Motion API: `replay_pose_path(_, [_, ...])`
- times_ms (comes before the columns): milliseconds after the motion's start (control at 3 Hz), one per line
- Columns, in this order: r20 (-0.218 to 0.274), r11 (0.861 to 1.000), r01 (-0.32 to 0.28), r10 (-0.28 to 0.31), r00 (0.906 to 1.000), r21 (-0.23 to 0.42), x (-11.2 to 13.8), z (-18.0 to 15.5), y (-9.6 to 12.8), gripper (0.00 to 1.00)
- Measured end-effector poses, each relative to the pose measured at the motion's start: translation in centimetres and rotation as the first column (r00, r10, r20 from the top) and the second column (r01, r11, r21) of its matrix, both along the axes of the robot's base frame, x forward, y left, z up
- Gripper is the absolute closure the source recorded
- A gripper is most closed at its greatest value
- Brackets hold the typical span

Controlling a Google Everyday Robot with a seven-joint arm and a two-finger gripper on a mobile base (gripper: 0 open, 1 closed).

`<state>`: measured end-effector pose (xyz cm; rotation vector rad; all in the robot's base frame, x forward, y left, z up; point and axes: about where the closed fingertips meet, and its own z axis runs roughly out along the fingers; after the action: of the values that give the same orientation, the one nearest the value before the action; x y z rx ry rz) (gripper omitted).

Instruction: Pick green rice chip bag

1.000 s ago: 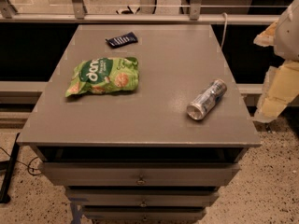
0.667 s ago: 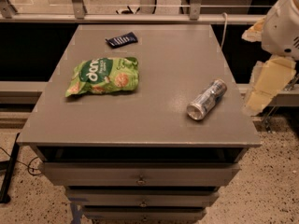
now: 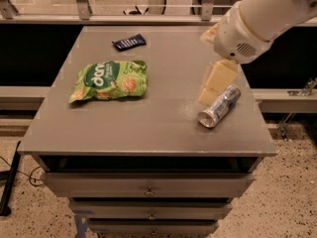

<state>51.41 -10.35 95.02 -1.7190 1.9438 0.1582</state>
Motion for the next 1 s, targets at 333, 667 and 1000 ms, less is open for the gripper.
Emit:
replay_pose_path(333, [0.02,0.996,-0.048,0.046,0.9987,0.081,2.3,-2.2,4.0,0.0])
replay_pose_path(667, [0.04,0.986,-0.076,0.071,0.9967,0.149,4.5,-3.2,7.5,0.0])
replay_pose_path(1000, [0.047,0.973,-0.093,0.085,0.9953,0.213,5.8,-4.1,10.5,0.0])
